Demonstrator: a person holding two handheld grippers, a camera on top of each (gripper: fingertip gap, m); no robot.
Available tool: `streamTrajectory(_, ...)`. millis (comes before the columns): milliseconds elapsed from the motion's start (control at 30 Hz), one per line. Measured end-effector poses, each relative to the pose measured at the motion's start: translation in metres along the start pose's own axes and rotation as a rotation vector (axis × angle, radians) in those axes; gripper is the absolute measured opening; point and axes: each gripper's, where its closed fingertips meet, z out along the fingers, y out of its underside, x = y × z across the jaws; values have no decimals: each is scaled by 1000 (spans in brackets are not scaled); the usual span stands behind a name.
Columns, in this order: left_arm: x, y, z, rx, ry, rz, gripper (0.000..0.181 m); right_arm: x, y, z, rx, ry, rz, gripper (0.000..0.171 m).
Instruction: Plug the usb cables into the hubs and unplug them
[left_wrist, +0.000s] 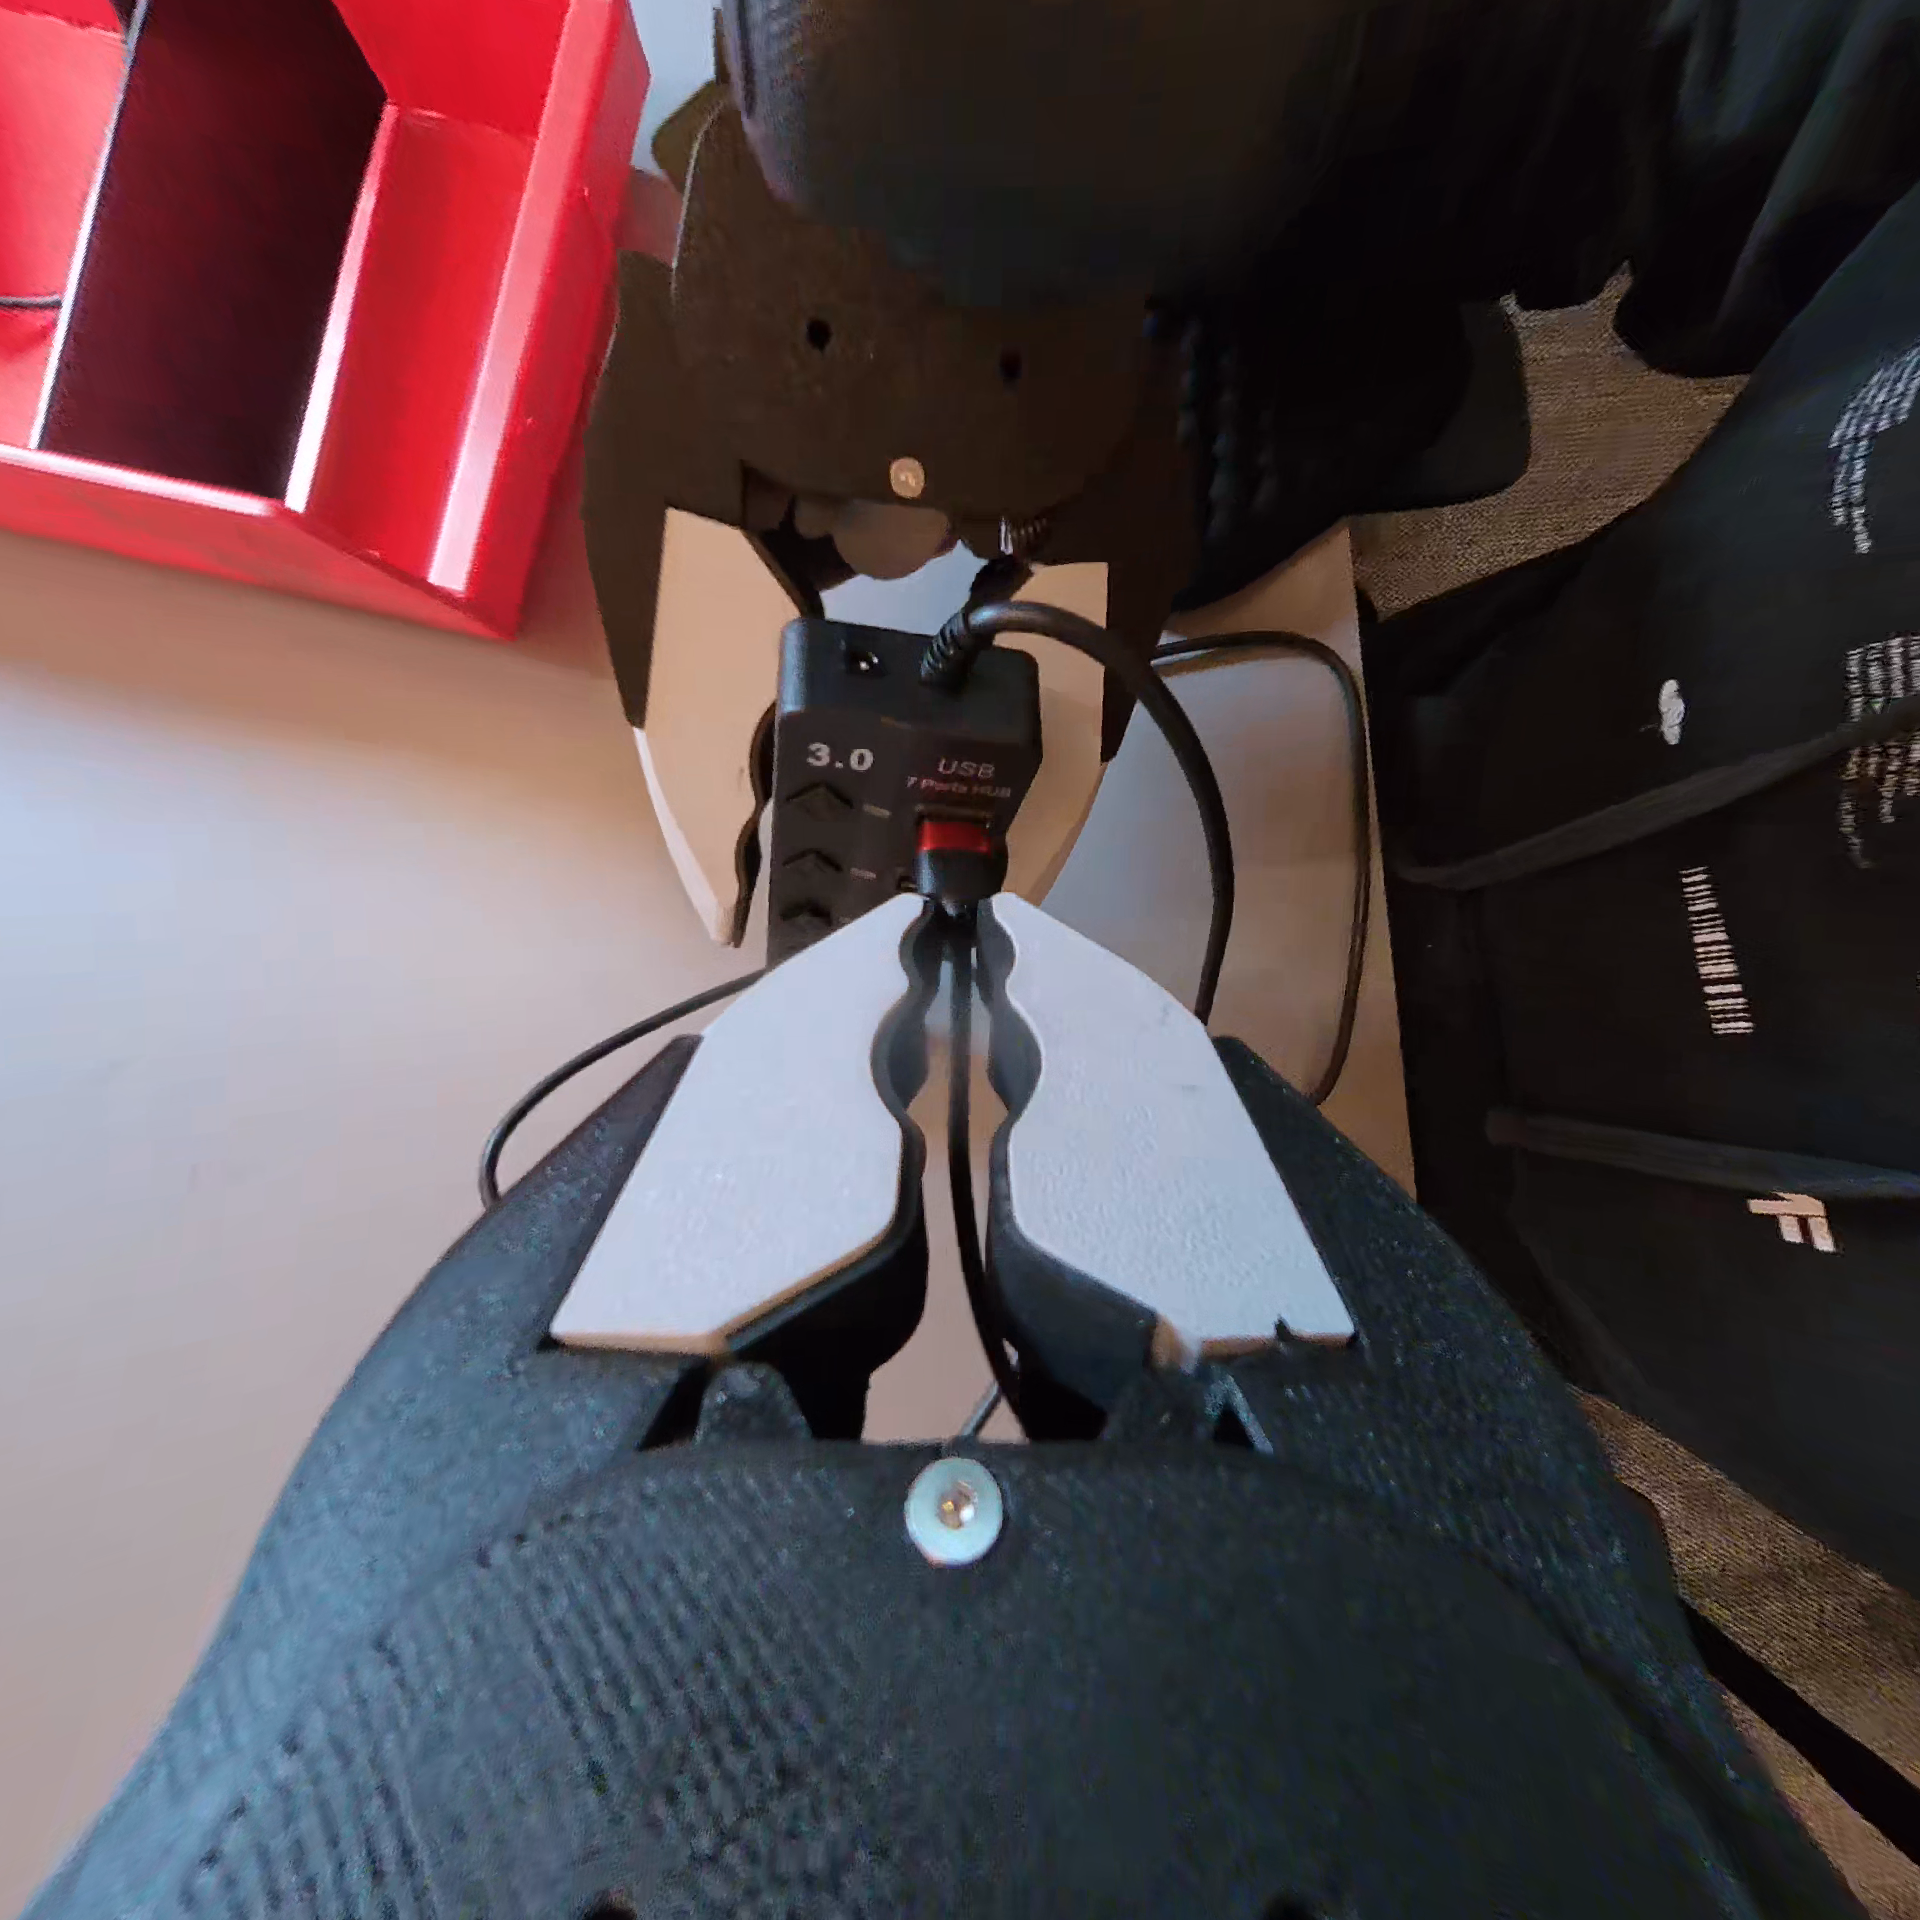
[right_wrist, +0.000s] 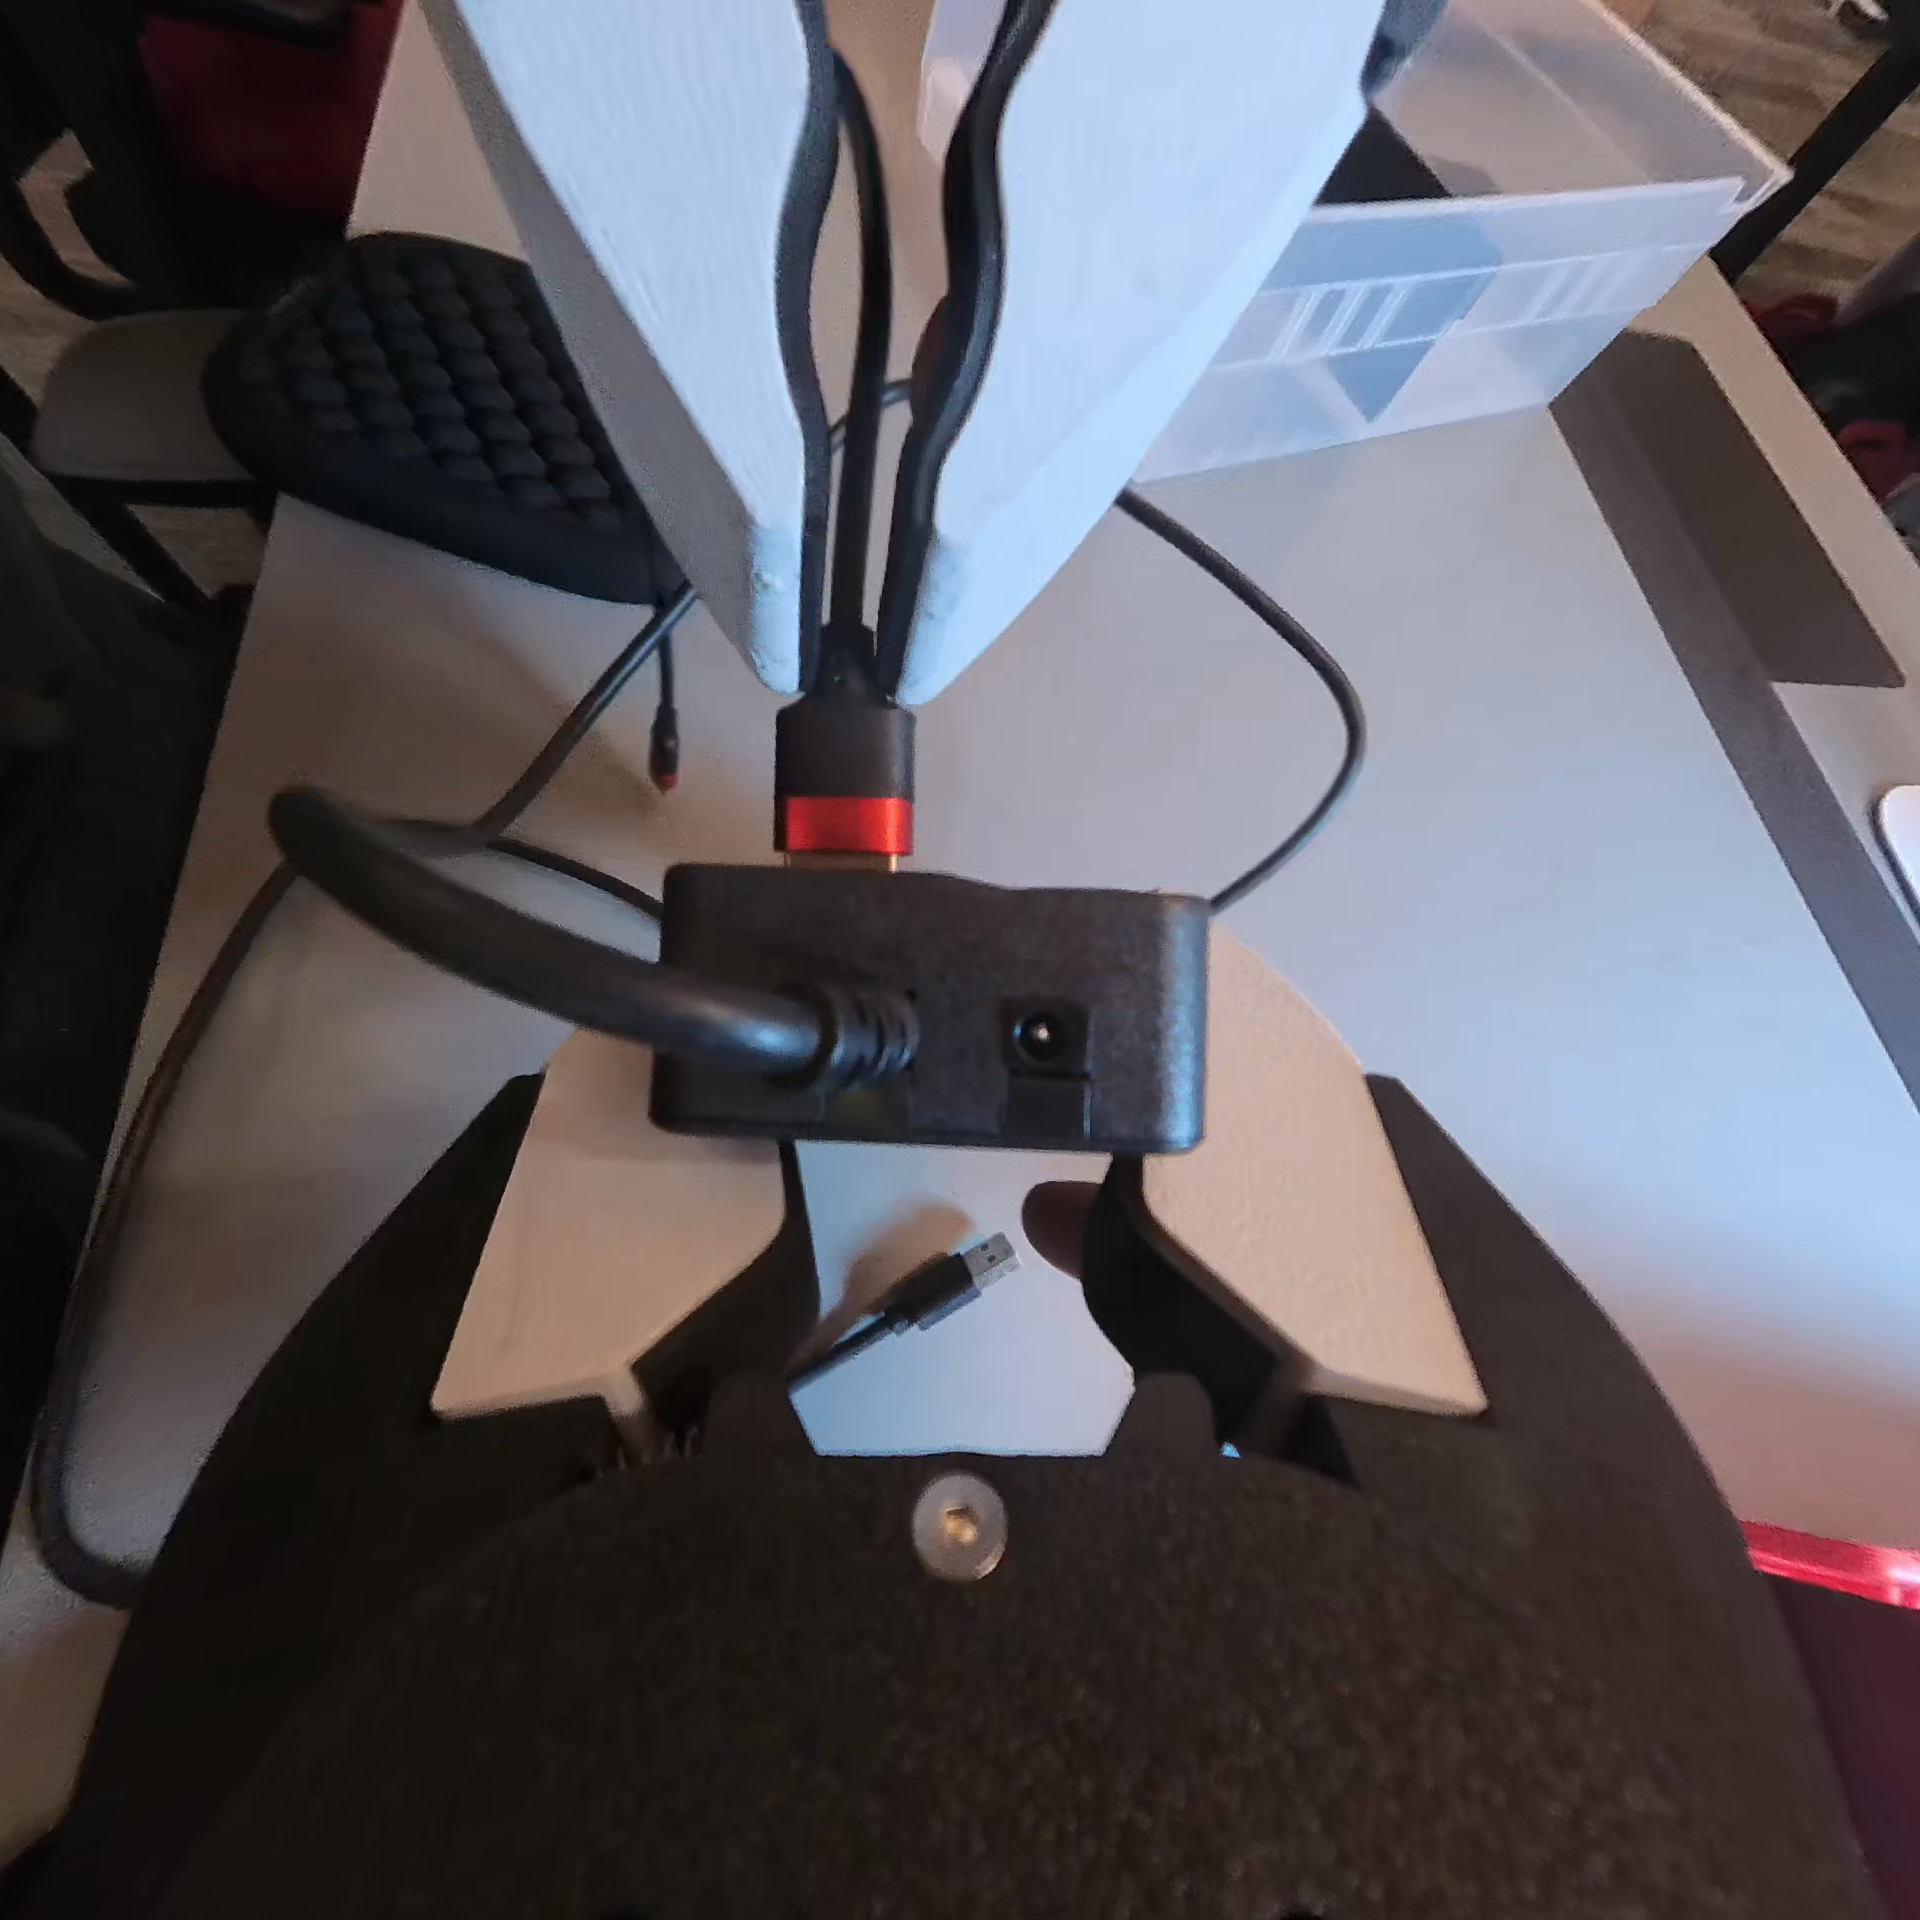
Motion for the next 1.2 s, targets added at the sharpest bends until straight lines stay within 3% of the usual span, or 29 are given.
streamTrajectory(233,2,-2,-7,146,-38,31,7,-1,-9,-3,69,5,-2,64)
streamTrajectory(367,-12,-13,-57,483,-38,-33,28,-7,-36,-31,284,-23,-31,64)
streamTrajectory(433,-32,-1,-79,670,-36,-123,32,-8,-51,-50,424,-52,-10,64)
streamTrajectory(500,-56,21,-79,802,-19,-243,30,-7,-64,-68,545,-70,9,64)
streamTrajectory(600,-64,54,-31,744,-4,-260,36,-5,-82,-86,670,-106,28,64)
streamTrajectory(800,-10,33,28,507,44,-4,62,-12,-92,-84,757,-217,73,64)
streamTrajectory(900,-8,36,42,452,116,-100,58,-13,-86,-78,717,-214,66,64)
streamTrajectory(1000,-1,36,43,518,189,-127,50,-16,-84,-78,716,-226,61,64)
streamTrajectory(1200,13,23,39,524,139,-24,70,-24,-84,-67,700,-253,23,64)
